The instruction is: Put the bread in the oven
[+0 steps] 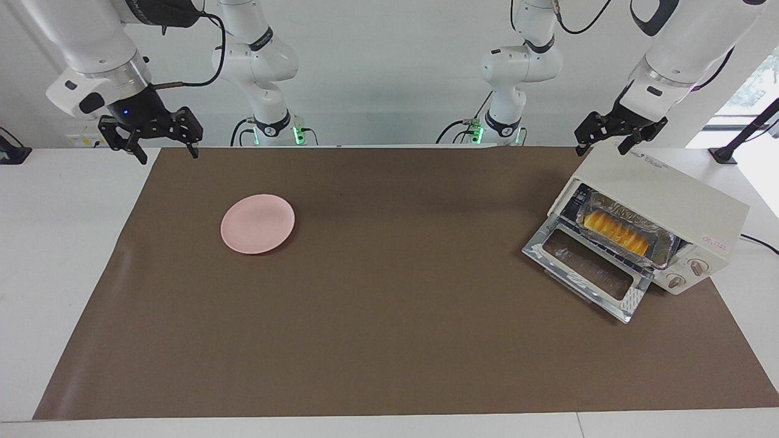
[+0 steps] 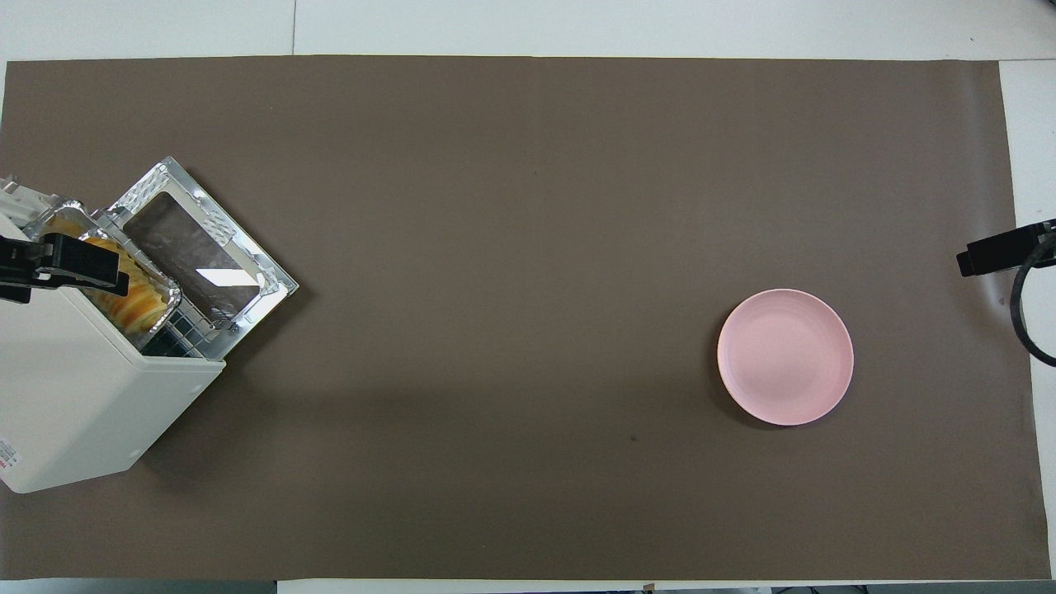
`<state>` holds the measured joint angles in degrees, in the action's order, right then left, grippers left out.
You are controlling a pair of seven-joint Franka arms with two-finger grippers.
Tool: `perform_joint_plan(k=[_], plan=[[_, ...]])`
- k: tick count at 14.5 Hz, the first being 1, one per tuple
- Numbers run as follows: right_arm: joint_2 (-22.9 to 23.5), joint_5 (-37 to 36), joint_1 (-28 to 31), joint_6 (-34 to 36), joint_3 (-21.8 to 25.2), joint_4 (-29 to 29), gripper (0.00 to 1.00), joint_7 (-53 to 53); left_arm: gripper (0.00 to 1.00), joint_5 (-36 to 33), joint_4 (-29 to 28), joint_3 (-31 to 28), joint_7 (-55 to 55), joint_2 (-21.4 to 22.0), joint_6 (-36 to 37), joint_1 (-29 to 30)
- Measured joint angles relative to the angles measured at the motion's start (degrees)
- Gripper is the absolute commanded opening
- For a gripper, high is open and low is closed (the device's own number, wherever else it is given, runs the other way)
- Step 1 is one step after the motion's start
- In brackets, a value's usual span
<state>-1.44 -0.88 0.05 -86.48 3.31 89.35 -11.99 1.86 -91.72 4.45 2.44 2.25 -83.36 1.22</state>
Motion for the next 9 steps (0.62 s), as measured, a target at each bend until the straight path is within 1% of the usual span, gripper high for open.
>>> perform_joint_plan(k=[3, 7, 9], plan=[[0.0, 0.0, 0.0, 0.0, 0.0, 0.0, 1.00, 0.0, 1.00, 0.0, -1.3, 0.0, -0.1, -0.3, -0.2, 0.4], [0.0, 0.0, 0.0, 0.0, 0.0, 0.0, 1.00, 0.0, 1.00, 0.0, -1.3, 0.2, -0.4, -0.3, -0.2, 0.4], [0.0, 0.0, 0.0, 0.0, 0.0, 0.0, 1.00, 0.0, 1.00, 0.0, -1.3, 0.2, -3.4, -0.3, -0.2, 0.4]])
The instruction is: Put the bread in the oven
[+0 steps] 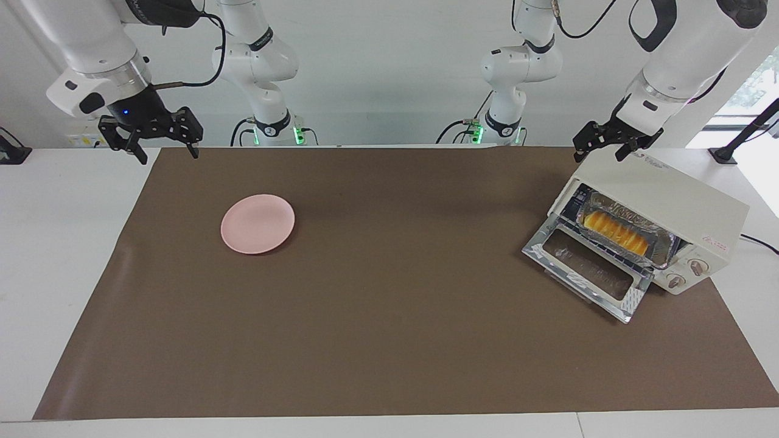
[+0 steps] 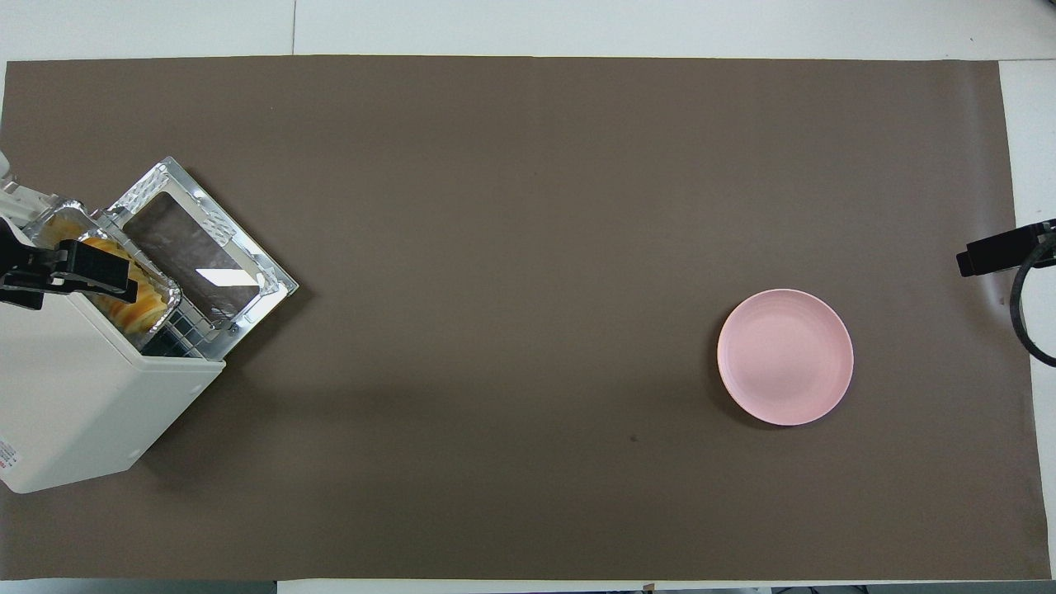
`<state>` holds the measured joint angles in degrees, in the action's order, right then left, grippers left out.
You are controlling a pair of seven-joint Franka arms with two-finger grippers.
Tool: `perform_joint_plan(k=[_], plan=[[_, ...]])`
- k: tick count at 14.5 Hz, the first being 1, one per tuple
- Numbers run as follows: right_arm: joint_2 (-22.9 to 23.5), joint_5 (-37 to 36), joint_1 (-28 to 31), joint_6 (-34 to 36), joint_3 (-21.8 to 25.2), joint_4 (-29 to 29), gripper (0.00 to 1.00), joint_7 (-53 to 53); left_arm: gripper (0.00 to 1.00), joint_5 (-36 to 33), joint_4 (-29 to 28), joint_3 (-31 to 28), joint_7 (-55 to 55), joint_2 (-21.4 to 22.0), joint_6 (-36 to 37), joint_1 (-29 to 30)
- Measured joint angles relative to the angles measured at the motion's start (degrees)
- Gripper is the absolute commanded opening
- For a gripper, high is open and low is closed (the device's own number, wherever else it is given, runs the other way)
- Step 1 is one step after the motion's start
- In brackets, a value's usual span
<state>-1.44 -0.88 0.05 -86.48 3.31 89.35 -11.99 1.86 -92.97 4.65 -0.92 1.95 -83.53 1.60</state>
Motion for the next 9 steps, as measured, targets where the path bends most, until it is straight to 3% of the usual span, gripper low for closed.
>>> perform_joint_plan(k=[9], plan=[[0.0, 0.0, 0.0, 0.0, 0.0, 0.0, 1.00, 0.0, 1.00, 0.0, 0.0, -0.4, -1.6, 0.0, -1.4, 0.4]])
